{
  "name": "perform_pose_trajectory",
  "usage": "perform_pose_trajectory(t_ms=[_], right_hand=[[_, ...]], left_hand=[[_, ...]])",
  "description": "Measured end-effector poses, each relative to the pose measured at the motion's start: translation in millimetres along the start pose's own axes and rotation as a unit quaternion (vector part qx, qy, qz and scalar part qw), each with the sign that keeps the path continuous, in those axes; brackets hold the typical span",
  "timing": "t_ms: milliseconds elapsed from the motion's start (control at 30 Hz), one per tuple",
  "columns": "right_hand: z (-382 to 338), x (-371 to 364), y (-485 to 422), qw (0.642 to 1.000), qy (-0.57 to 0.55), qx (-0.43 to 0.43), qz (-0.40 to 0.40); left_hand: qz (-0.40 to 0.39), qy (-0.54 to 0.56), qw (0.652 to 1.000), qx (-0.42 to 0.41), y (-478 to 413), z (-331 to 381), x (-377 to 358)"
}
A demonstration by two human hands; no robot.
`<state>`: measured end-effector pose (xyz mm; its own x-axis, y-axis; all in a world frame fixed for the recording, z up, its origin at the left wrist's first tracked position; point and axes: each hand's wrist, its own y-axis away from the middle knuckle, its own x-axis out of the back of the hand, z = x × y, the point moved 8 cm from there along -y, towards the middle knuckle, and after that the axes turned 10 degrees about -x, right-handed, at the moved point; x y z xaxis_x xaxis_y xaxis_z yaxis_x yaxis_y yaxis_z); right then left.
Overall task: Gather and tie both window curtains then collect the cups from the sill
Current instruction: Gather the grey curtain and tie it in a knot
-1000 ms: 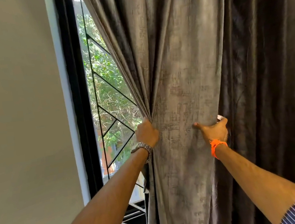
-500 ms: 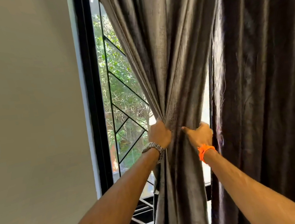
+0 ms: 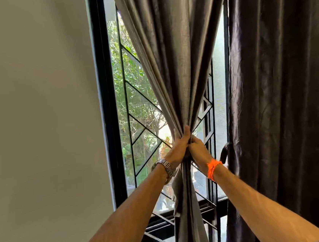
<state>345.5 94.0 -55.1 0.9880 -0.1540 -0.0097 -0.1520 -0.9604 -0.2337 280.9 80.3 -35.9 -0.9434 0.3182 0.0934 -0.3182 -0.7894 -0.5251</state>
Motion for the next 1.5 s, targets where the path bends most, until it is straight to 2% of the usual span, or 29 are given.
perform_pose_trajectory(t_ms=[133,200,300,400,600,767,933,1200,1500], right_hand=[[-8.7,-15.9,12.0,0.991,0.042,0.055,-0.113],[-15.7,-21.3,16.7,0.982,0.099,0.093,-0.134],[-16.0,-24.7,19.6,0.977,0.123,0.092,-0.146],[-11.8,-17.3,19.0,0.986,0.122,0.084,-0.079],[-7.4,-0.8,14.0,0.979,0.153,0.051,0.122],[-8.0,-0.7,14.2,0.976,0.165,0.046,0.137],[-0.8,7.0,15.7,0.981,0.157,0.026,0.111],[5.1,11.2,22.1,0.996,0.086,0.0,-0.017],[20.5,16.0,36.1,0.993,-0.024,-0.064,-0.093]], left_hand=[[-0.021,0.057,0.998,0.004,3.9,-0.6,2.2],[-0.034,0.055,0.998,-0.002,4.8,-1.8,4.8],[-0.011,0.013,1.0,-0.003,5.0,-6.2,20.4],[0.054,-0.039,0.998,0.015,1.3,-11.3,44.9],[0.011,-0.13,0.991,-0.016,-3.8,-10.1,46.1],[0.005,-0.165,0.986,0.0,0.7,-14.5,54.5],[-0.025,-0.15,0.988,0.029,6.5,-24.1,57.1],[-0.048,-0.056,0.995,0.071,8.3,-30.3,43.4],[-0.058,-0.06,0.994,0.075,6.2,-25.5,37.7]])
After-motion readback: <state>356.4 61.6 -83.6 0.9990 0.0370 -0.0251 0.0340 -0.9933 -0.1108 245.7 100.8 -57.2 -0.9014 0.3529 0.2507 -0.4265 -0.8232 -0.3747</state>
